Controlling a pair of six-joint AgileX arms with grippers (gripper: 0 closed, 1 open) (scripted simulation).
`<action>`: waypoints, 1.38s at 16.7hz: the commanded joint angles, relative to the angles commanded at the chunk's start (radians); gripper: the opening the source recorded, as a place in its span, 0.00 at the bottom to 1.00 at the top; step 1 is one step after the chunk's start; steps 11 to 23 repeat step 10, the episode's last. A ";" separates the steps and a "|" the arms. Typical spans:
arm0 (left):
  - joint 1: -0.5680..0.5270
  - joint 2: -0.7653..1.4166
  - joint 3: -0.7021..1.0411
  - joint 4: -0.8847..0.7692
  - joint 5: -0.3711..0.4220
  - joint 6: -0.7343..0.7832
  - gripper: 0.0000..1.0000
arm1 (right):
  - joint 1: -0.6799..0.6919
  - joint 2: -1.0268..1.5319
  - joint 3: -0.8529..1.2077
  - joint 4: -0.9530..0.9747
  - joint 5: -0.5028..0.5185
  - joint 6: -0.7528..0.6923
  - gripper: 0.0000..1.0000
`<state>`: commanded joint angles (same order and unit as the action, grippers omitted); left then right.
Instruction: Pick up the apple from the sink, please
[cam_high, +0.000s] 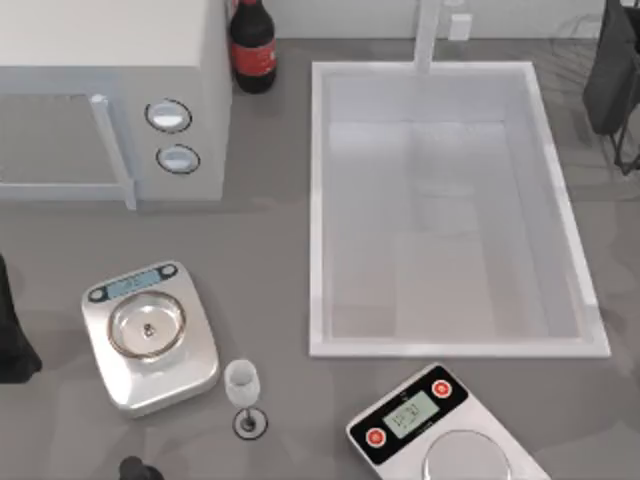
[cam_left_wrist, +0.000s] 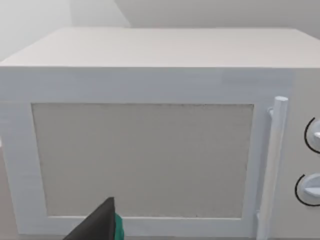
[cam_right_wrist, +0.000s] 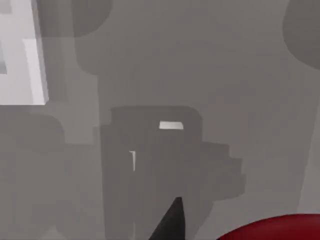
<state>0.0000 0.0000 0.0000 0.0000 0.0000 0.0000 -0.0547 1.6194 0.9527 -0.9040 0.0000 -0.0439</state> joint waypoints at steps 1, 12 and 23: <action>0.000 0.000 0.000 0.000 0.000 0.000 1.00 | 0.000 0.000 0.000 0.000 0.000 0.000 0.75; 0.000 0.000 0.000 0.000 0.000 0.000 1.00 | 0.000 0.000 0.000 0.000 0.000 0.000 1.00; 0.000 0.000 0.000 0.000 0.000 0.000 1.00 | 0.000 0.000 0.000 0.000 0.000 0.000 1.00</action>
